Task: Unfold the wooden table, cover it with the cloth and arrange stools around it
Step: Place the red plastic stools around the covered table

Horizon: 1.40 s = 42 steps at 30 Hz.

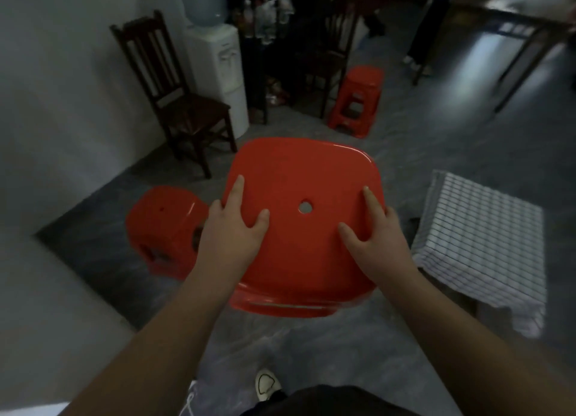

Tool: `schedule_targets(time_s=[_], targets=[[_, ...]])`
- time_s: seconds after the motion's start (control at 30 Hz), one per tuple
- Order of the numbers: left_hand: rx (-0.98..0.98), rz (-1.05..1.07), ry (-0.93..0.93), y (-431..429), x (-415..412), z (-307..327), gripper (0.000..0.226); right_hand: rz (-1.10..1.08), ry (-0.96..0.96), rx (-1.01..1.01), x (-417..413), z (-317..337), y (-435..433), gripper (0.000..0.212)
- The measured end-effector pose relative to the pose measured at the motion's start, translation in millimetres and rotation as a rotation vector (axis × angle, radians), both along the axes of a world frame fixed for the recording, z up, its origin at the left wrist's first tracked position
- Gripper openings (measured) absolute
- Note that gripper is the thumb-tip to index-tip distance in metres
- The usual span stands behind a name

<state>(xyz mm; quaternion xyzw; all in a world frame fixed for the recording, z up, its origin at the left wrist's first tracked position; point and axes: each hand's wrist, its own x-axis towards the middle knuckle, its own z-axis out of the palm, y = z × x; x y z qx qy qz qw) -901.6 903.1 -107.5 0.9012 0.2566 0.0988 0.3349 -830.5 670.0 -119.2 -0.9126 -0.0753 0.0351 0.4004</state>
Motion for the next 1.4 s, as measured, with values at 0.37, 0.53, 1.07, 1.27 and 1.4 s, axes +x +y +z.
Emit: schedule_targets(time_s=[0.37,0.53,1.07,1.27,1.4], targets=[[0.007,-0.266,-0.038,-232,-6,3,0.074,-0.273,-0.035,-0.02,-73,-2,-237,0.086],[-0.008,-0.398,-0.051,-350,-18,2,0.073,-0.398,-0.022,-0.061,-116,2,-356,0.085],[-0.088,-0.609,-0.038,-542,19,-32,0.074,-0.598,-0.013,-0.061,-123,-16,-539,0.083],[-0.07,-0.615,0.011,-568,80,-75,0.074,-0.607,0.06,-0.079,-62,-57,-566,0.083],[-0.073,-0.616,0.098,-586,124,-121,0.074,-0.604,0.134,-0.087,-16,-104,-583,0.084]])
